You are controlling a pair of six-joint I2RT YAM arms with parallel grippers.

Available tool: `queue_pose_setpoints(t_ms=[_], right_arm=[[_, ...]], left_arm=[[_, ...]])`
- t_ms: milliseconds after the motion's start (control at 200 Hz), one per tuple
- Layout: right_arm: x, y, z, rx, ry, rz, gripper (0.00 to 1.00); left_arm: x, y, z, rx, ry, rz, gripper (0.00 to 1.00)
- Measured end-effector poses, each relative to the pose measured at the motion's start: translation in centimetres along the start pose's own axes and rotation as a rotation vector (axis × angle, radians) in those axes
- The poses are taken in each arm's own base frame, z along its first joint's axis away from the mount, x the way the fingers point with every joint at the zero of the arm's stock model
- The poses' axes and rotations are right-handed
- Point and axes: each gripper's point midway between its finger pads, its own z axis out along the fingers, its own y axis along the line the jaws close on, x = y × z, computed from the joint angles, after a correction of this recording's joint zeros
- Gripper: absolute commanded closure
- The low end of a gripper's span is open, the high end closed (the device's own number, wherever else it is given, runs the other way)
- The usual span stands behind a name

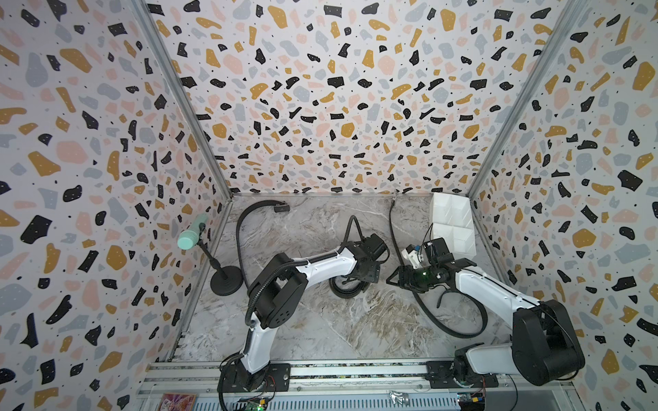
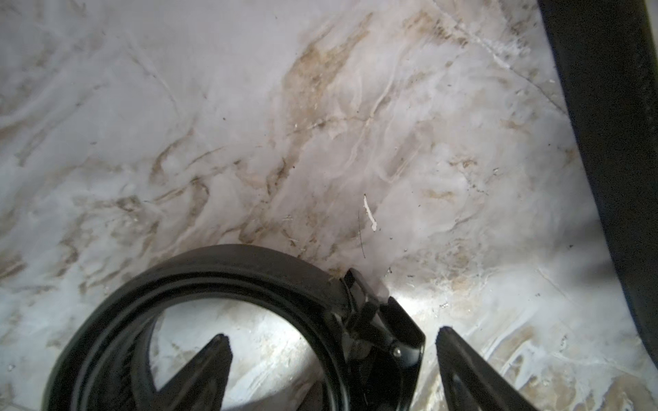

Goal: Place the belts into the storage roll
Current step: Roll the belt at the center of the board.

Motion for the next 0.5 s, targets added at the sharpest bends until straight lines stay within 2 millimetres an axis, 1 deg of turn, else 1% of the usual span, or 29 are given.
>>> queue_pose_setpoints(t_ms=[155,335,501], right_arm=[[0.0,0.0,0.0,0.0,-0.001,0.001,0.24],[0.0,0.0,0.0,0.0,-0.001,0.0,0.24],[0.0,0.0,0.0,0.0,-0.001,-0.004,0.23]], left_arm=[[0.0,-0.1,0.8,-0.015,0.017,-0.036,0.16],[0.6,0.3,1.7,-0.042,0.041,-0.089,0.19],[-0.4,0.0,1.9,-0.049,0.017,-0.137,0.22]])
